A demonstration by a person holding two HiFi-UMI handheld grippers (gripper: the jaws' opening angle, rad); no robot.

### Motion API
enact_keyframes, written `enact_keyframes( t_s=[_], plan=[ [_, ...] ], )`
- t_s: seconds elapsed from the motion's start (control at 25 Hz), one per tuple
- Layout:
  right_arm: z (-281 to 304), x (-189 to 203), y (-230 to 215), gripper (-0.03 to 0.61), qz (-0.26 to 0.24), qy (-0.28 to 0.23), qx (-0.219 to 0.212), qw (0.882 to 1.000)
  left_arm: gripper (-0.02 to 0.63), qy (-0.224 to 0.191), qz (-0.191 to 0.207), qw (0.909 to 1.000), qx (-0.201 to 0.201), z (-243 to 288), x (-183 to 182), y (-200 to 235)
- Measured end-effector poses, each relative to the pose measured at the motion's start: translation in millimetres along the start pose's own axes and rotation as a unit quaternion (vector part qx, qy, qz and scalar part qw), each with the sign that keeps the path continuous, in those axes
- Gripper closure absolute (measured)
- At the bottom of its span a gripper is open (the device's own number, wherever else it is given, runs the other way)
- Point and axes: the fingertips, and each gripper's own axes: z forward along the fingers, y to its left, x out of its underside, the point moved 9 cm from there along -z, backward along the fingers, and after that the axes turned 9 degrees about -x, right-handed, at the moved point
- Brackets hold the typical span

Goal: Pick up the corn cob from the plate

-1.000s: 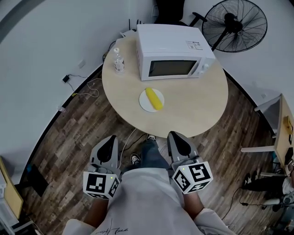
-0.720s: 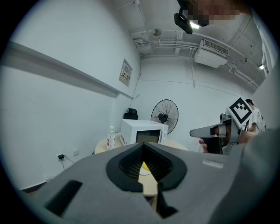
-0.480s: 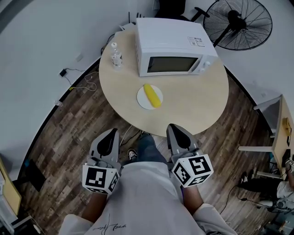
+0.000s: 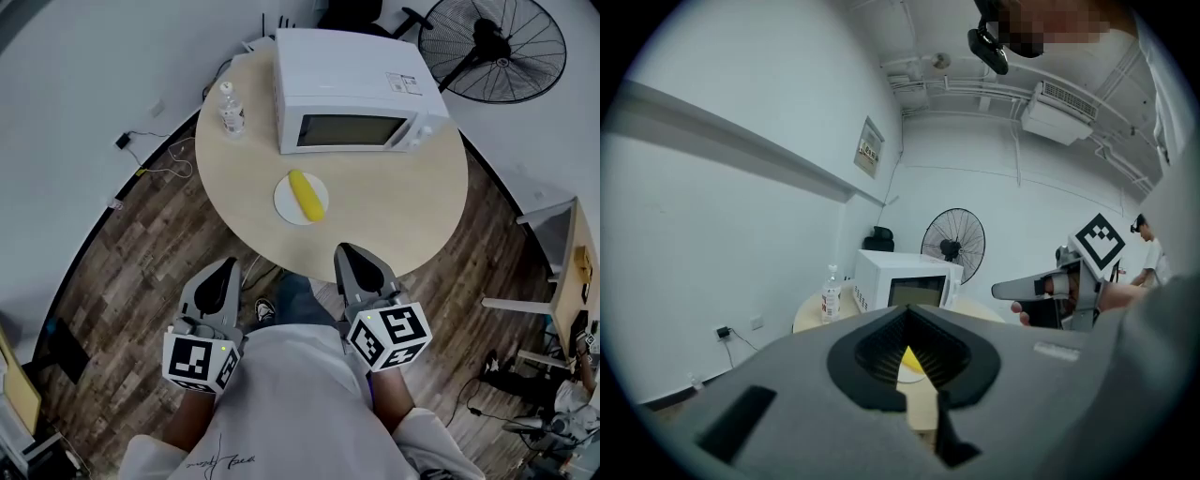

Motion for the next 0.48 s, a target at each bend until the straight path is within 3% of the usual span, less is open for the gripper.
enact_keyframes(
  t_s=[0.48],
  plan=[
    [31, 0, -25, 0.557, -0.003, 0.033, -0.014, 0.999, 0.615, 0.013, -0.003, 0.9999, -0.009, 18, -2, 3]
  ],
)
